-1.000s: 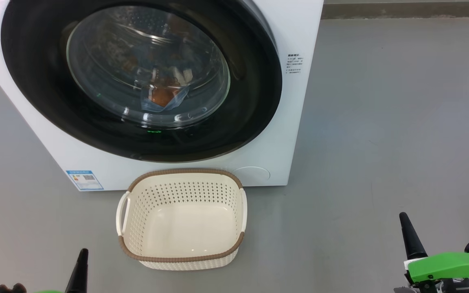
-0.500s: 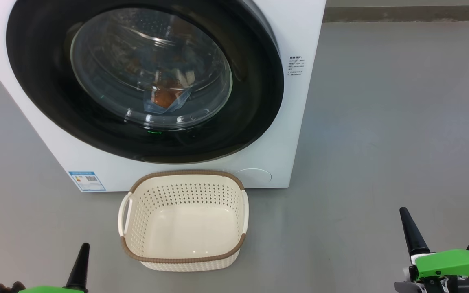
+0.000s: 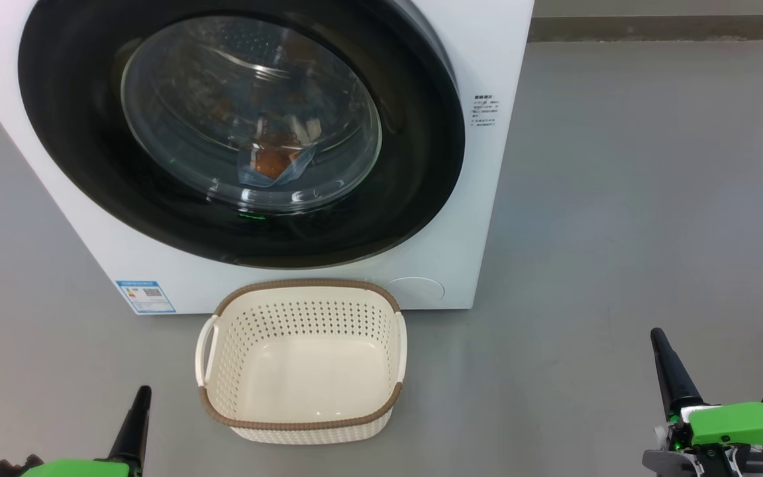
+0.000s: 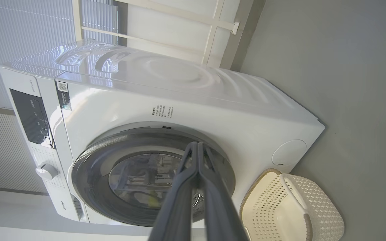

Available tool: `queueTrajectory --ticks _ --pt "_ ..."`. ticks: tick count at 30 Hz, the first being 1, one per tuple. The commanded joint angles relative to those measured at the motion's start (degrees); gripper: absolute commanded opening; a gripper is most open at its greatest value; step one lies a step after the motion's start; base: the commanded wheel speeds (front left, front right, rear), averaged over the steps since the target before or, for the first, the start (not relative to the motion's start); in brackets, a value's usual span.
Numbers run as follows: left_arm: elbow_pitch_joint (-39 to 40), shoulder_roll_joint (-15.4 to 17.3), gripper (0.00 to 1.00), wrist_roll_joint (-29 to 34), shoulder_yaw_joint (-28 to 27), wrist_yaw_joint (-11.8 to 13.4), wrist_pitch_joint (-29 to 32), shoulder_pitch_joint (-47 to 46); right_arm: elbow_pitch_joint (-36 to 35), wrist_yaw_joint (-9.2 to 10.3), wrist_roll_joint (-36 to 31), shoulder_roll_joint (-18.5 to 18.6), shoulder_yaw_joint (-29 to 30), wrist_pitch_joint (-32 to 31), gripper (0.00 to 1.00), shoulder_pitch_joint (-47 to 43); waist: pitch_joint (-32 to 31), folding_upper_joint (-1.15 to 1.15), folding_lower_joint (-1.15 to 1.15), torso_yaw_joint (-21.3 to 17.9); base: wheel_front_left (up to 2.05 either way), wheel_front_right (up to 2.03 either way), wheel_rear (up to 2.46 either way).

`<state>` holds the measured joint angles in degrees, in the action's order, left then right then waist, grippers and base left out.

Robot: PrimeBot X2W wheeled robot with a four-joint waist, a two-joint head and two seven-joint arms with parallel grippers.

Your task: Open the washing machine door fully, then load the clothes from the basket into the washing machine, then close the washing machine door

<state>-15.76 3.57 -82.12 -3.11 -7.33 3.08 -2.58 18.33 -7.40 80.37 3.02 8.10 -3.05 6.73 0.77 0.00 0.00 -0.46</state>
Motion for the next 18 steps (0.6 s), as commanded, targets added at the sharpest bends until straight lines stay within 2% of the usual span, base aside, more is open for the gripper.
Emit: queueTrajectory --ticks 1,18 --pt "1.6 0.4 0.00 -1.6 -2.1 -0.1 0.5 -2.6 -2.0 -0.10 1.9 0.1 -1.4 -0.7 0.00 -0.1 0.0 0.00 0.00 0.0 0.00 0.00 0.00" --pt "1.7 -0.6 0.00 -10.1 -3.3 -0.2 3.3 -3.6 -4.3 -0.09 11.8 -0.1 -1.6 -3.5 0.00 -0.5 -0.6 0.00 0.00 0.5 0.00 0.00 0.00"
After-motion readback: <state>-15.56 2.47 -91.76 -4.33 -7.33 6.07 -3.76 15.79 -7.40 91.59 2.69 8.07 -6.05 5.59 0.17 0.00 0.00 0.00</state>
